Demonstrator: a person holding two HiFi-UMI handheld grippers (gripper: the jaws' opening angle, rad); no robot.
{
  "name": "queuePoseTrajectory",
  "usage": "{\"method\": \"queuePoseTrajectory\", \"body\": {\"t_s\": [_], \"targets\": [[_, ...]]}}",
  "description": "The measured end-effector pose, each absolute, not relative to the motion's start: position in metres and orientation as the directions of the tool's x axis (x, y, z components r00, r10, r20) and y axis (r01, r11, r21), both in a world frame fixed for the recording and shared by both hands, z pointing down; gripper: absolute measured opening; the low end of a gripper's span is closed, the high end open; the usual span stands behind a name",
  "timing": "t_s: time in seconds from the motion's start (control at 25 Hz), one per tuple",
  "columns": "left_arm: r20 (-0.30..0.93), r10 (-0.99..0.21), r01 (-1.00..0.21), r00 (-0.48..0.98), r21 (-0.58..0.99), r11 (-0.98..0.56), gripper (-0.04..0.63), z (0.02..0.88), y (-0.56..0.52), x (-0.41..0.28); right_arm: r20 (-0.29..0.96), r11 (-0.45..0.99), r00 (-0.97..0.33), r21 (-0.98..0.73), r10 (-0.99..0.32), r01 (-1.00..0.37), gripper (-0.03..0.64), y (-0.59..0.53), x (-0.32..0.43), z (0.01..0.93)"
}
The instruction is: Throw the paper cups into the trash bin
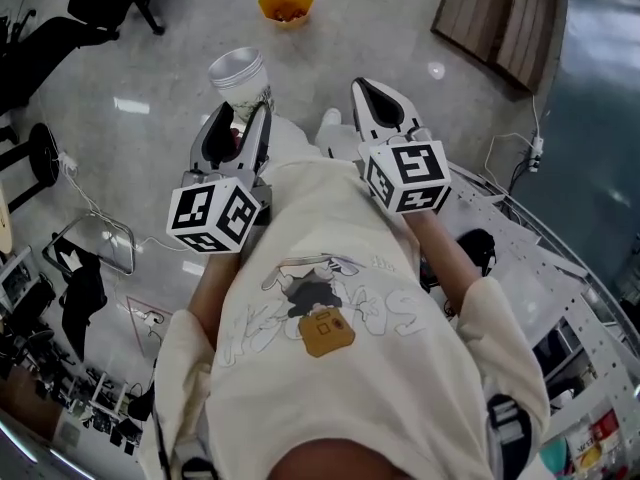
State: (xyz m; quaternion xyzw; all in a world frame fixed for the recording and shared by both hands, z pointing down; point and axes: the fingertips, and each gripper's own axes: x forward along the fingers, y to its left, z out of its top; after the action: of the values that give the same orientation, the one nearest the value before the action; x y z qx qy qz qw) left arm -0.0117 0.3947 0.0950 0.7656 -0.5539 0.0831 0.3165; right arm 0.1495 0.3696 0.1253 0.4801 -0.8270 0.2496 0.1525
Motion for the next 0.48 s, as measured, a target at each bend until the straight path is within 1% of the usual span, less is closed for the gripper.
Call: {"method": "queuePoseTrajectory", "body": {"t_s": [0.24, 0.48], "targets": [[0.493, -0.796, -0.906, 0.352, 0.393, -0.157, 0.230, 0.099, 0.386, 0.004, 0.497, 0.417, -0.499, -0.275, -0.710, -0.866, 0.008, 0.357, 0.170, 0.131], [0.502, -0.791, -0.902, 0.350, 0.408, -0.141, 0.230, 0.109, 0.340, -0.008, 0.534, 0.429, -0.526, -0.306, -0.661, -0.850, 0.008, 0.316, 0.154, 0.150]]}}
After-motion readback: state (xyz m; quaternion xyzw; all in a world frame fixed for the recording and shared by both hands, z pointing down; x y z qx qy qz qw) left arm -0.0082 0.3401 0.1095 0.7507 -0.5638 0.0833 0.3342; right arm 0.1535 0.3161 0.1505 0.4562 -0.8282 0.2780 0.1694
